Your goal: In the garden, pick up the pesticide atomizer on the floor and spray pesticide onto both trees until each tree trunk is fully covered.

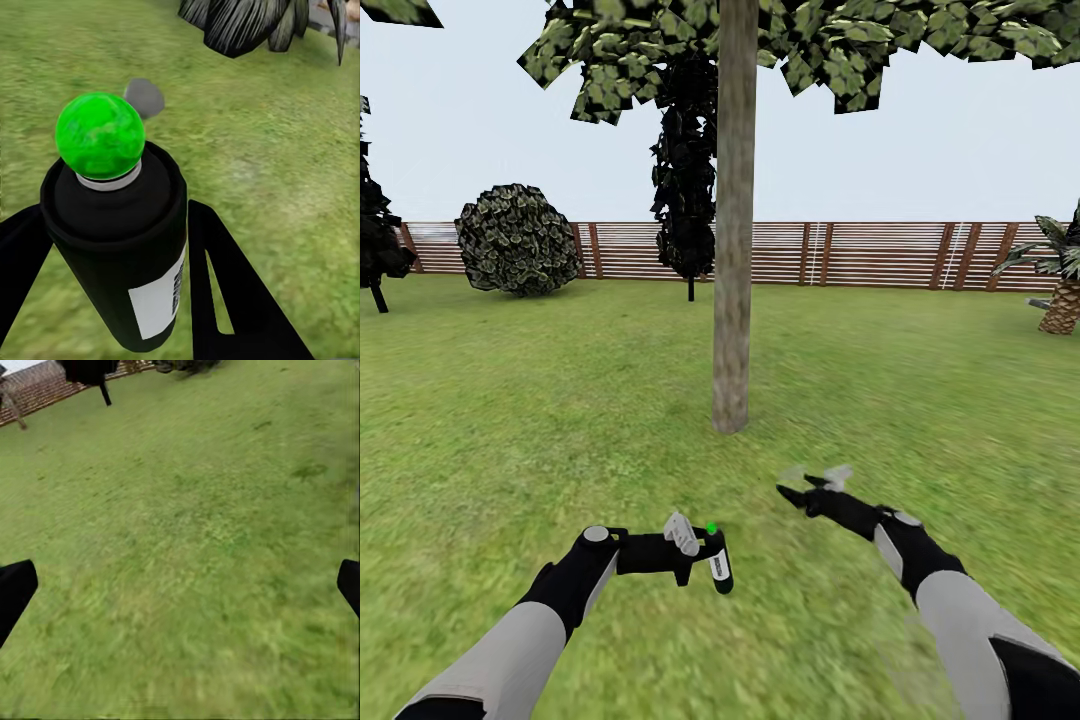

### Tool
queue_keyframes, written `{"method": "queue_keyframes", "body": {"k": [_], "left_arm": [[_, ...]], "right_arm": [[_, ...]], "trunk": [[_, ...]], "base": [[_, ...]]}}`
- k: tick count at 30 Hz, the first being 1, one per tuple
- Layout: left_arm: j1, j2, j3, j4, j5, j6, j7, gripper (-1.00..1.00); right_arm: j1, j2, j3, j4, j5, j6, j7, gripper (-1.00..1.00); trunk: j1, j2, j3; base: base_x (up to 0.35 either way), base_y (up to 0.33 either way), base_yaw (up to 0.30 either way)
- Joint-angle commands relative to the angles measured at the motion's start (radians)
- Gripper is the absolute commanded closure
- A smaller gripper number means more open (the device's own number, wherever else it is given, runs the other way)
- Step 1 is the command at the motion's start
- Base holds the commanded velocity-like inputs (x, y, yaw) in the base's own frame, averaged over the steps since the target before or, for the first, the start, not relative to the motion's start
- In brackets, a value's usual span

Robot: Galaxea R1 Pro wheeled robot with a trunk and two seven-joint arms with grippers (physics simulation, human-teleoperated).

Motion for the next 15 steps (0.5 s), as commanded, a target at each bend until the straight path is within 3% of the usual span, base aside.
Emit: {"method": "queue_keyframes", "body": {"k": [1,15], "left_arm": [[0.0,0.0,0.0,0.0,0.0,0.0,0.001,1.0],[0.0,0.0,0.0,0.0,0.0,0.0,0.001,1.0]], "right_arm": [[0.0,-0.075,-0.003,0.0,0.0,0.0,0.0,-1.0],[-0.001,-0.075,-0.003,0.0,0.0,0.0,0.0,-1.0]], "trunk": [[0.0,0.0,0.0],[0.0,0.0,0.0]], "base": [[0.0,0.0,0.0],[0.0,0.0,0.0]]}}
